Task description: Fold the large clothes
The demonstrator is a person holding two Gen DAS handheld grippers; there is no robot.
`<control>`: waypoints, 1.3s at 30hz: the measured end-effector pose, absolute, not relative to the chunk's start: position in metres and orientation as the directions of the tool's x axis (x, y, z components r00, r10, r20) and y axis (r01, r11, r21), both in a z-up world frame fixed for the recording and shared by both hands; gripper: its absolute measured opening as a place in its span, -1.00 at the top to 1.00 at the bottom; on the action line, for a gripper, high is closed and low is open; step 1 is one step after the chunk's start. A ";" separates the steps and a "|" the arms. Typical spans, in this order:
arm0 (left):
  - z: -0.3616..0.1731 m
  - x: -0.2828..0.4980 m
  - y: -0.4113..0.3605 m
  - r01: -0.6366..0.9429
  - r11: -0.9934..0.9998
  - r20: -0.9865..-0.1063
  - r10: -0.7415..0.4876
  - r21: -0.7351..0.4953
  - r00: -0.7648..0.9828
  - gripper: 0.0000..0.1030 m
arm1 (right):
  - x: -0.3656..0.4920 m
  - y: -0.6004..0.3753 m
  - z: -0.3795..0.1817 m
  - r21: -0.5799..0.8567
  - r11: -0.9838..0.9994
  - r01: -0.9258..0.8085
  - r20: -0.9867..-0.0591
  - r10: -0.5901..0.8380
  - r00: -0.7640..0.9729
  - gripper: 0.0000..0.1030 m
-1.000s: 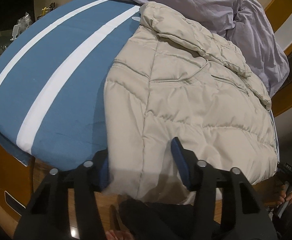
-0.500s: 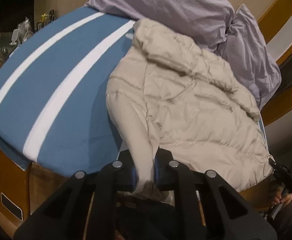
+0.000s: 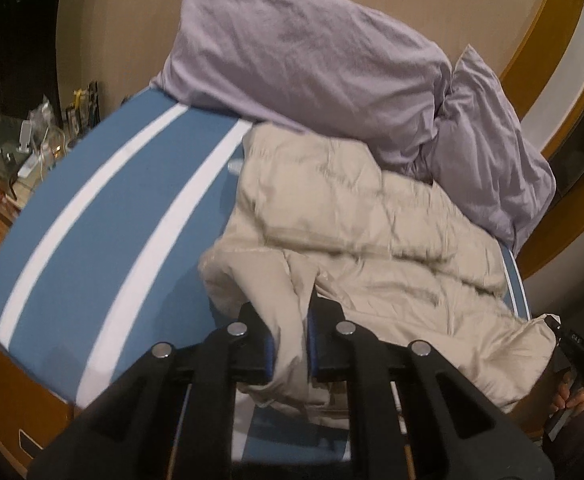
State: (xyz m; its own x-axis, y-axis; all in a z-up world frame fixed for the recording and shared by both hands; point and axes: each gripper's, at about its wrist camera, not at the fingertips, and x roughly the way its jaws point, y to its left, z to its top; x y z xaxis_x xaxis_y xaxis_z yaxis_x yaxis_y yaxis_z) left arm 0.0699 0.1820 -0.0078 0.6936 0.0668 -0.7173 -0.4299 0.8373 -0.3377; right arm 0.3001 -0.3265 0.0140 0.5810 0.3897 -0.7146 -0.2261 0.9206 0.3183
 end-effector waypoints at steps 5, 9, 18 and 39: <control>0.009 0.099 0.194 -0.435 0.833 -0.699 0.084 -0.342 0.710 0.76 | 0.324 -0.307 0.025 0.263 0.933 -0.246 -0.714 0.360 0.600 0.80; 0.018 0.126 0.202 -0.432 0.837 -0.694 0.090 -0.336 0.714 0.76 | 0.347 -0.297 0.031 0.259 0.934 -0.246 -0.709 0.357 0.609 0.80; 0.041 0.188 0.221 -0.417 0.845 -0.669 0.098 -0.336 0.737 0.76 | 0.406 -0.278 0.039 0.277 0.931 -0.237 -0.693 0.364 0.622 0.80; -0.003 0.329 0.258 -0.533 0.813 -0.778 0.171 -0.235 0.604 0.75 | 0.549 -0.225 0.000 0.265 0.946 -0.188 -0.772 0.325 0.547 0.79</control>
